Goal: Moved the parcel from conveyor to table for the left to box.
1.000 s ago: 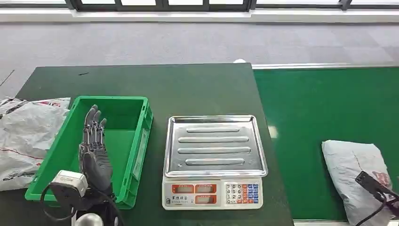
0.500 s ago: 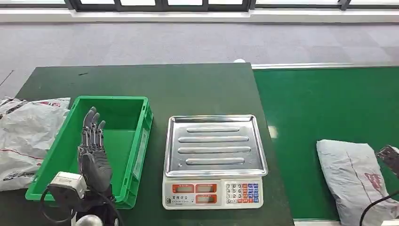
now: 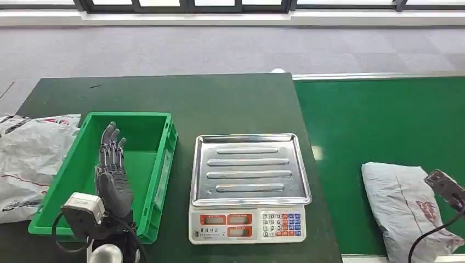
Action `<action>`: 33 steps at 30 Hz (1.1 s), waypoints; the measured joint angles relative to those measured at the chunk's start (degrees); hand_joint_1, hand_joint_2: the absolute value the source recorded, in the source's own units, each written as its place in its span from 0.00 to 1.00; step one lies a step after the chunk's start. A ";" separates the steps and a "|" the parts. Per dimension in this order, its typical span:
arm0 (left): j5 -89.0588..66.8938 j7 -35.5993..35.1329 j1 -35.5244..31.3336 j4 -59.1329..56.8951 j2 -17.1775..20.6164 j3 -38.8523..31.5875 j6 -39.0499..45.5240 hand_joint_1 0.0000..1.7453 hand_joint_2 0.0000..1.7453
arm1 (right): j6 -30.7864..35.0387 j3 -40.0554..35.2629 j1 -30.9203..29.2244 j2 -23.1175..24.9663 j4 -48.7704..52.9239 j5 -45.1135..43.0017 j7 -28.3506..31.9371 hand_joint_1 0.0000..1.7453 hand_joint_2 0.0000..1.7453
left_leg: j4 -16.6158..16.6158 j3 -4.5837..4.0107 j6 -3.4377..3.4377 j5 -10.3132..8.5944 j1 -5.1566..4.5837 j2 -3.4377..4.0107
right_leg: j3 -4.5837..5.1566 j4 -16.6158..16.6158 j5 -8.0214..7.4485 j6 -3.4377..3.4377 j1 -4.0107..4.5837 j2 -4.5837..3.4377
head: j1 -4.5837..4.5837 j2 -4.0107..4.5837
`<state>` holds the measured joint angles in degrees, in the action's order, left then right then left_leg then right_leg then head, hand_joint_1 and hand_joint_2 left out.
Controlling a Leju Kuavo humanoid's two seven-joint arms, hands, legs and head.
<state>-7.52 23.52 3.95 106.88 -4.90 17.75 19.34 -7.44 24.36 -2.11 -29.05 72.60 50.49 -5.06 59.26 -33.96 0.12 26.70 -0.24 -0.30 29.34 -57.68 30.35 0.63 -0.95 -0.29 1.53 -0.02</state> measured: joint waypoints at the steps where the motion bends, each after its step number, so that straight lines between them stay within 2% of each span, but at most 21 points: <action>1: -0.02 0.02 0.12 -0.04 0.00 0.02 0.22 0.00 0.00 | 2.23 -1.23 -0.92 0.77 -1.38 -0.44 0.86 0.00 1.00 | 0.00 0.02 0.00 0.00 0.02 0.03 | 0.00 0.00 0.00 0.00 0.01 -0.01 | 0.00 0.00; 5: -0.11 0.39 0.75 -0.04 0.04 0.00 0.74 0.00 0.00 | 6.68 -5.10 -2.23 4.11 -3.57 -0.90 0.86 0.00 1.00 | 0.00 0.03 0.00 -0.02 0.04 -0.15 | -0.03 0.00 0.00 -0.01 0.02 0.14 | 0.00 0.00; 22: -0.22 0.24 1.22 -0.02 0.20 0.00 0.79 0.00 0.00 | 7.81 -7.77 -2.69 8.33 -3.79 -1.65 0.64 0.00 1.00 | -0.01 -0.05 0.01 -0.03 0.03 -0.26 | 0.00 0.00 0.01 -0.01 0.02 0.22 | 0.00 0.00; 24: -0.20 0.11 1.14 -0.09 0.22 0.00 0.31 0.00 0.00 | 5.51 -7.77 -2.33 8.75 -3.79 -1.97 -0.66 0.00 1.00 | 0.00 -0.04 0.01 -0.03 0.04 -0.25 | 0.01 0.00 0.01 -0.01 0.02 0.22 | 0.00 0.00; 28: 0.30 -0.72 -0.24 -0.89 0.30 0.00 -0.94 0.00 0.00 | -3.10 -7.90 -0.06 8.66 -4.57 -2.04 -4.49 0.00 1.00 | 0.00 -0.05 0.01 -0.03 0.04 -0.35 | 0.07 0.00 0.02 -0.01 0.00 0.32 | 0.00 0.00; 33: 0.50 -1.29 -2.09 -2.40 0.28 0.00 -1.70 0.00 0.00 | -10.44 -8.58 2.30 7.11 -6.37 -0.81 -3.40 0.00 1.00 | 0.00 -0.03 0.00 -0.01 0.04 -0.30 | 0.05 0.02 0.02 0.00 0.01 0.26 | 0.00 0.00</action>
<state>-7.02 22.23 1.86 104.48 -4.61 17.75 17.64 -17.88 15.78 0.19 -21.95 66.23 49.68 -8.46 59.26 -34.00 0.12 26.69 -0.19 -0.59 29.38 -57.65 30.38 0.63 -0.94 -0.03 1.53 -0.02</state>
